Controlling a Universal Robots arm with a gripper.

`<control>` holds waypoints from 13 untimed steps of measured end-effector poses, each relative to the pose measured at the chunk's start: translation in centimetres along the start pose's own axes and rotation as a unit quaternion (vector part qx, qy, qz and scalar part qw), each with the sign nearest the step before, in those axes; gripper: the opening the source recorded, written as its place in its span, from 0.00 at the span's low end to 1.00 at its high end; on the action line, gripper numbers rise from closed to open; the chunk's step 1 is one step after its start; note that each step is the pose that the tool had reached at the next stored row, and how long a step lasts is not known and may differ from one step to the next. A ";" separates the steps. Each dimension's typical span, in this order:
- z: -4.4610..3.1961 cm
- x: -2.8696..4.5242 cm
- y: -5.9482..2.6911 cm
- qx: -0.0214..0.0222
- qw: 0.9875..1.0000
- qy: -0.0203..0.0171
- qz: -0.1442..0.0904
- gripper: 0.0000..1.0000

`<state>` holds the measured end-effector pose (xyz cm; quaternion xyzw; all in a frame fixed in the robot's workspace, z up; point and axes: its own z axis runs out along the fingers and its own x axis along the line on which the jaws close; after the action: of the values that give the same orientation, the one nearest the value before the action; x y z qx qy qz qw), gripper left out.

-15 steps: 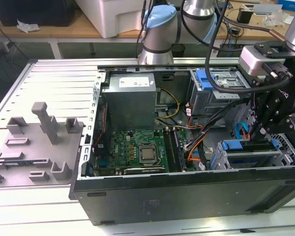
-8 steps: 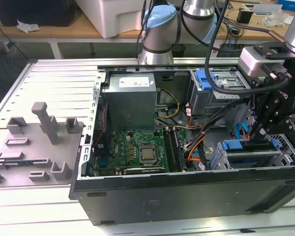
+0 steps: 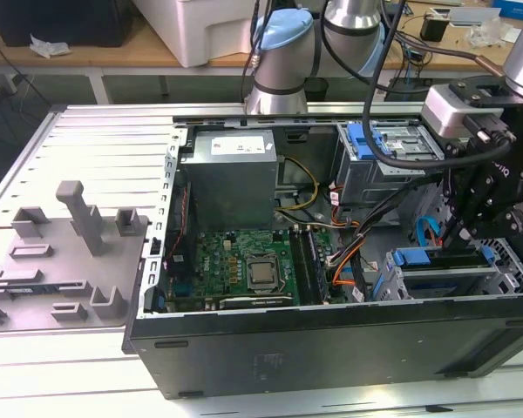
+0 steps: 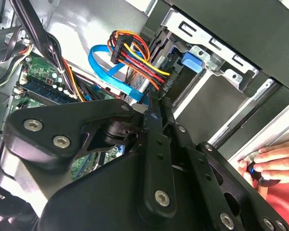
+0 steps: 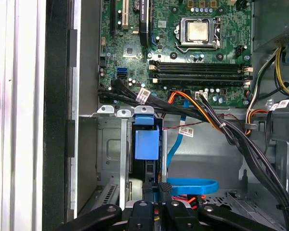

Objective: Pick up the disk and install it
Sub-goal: 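Insert the second disk wire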

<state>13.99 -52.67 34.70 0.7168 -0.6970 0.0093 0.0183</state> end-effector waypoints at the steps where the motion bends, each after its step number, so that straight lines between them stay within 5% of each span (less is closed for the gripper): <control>1: 0.14 0.00 0.00 0.000 1.000 0.000 0.001 0.16; 13: 0.41 -0.01 -0.01 0.000 1.000 0.000 0.003 0.16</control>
<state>13.99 -52.68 34.29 0.7145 -0.6993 0.0092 0.0183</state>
